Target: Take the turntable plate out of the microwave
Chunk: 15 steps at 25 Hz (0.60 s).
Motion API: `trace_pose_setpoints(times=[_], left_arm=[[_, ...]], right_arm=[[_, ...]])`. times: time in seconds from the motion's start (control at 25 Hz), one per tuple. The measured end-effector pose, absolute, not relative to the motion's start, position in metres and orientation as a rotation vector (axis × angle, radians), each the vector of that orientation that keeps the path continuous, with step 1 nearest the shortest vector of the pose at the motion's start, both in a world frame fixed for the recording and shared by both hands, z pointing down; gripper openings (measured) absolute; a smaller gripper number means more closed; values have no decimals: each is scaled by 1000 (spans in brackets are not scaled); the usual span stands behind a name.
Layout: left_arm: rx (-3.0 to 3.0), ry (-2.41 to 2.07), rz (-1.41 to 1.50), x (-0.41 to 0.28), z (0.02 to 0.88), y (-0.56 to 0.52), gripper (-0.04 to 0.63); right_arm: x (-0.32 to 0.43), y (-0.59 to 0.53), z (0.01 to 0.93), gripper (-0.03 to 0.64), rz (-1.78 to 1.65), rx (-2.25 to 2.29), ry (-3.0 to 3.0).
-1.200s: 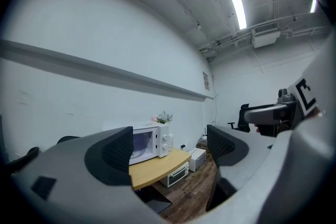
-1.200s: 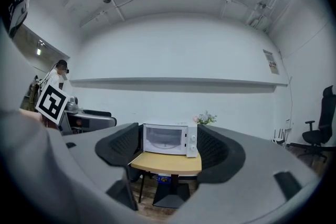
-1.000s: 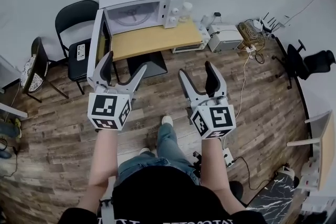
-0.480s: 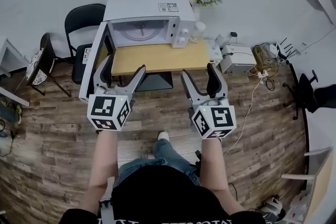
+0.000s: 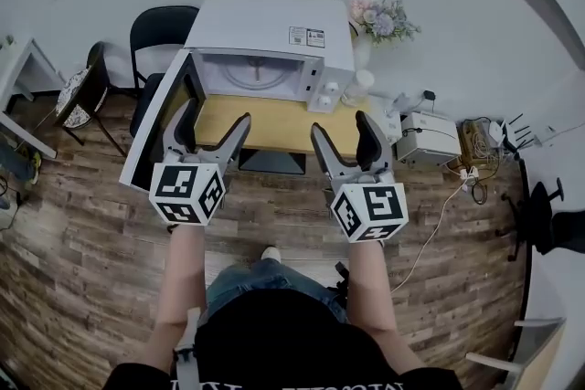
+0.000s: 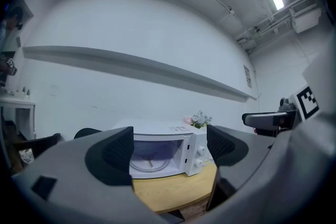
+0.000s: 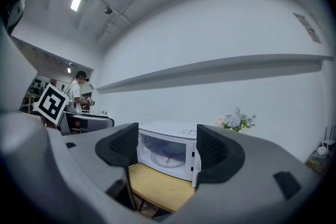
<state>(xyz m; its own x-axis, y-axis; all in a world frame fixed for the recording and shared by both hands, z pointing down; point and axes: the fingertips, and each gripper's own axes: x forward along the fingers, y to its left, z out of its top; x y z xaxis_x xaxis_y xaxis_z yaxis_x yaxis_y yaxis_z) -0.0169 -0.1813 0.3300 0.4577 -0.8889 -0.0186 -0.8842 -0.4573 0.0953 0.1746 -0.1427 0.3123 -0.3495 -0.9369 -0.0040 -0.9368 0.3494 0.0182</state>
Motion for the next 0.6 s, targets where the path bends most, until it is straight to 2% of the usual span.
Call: trace_pose_setpoints(times=[0.6], left_arm=[[2478, -1603, -41, 1, 373, -219, 439]], right_arm=[[172, -192, 365, 356, 202, 1590, -2654]])
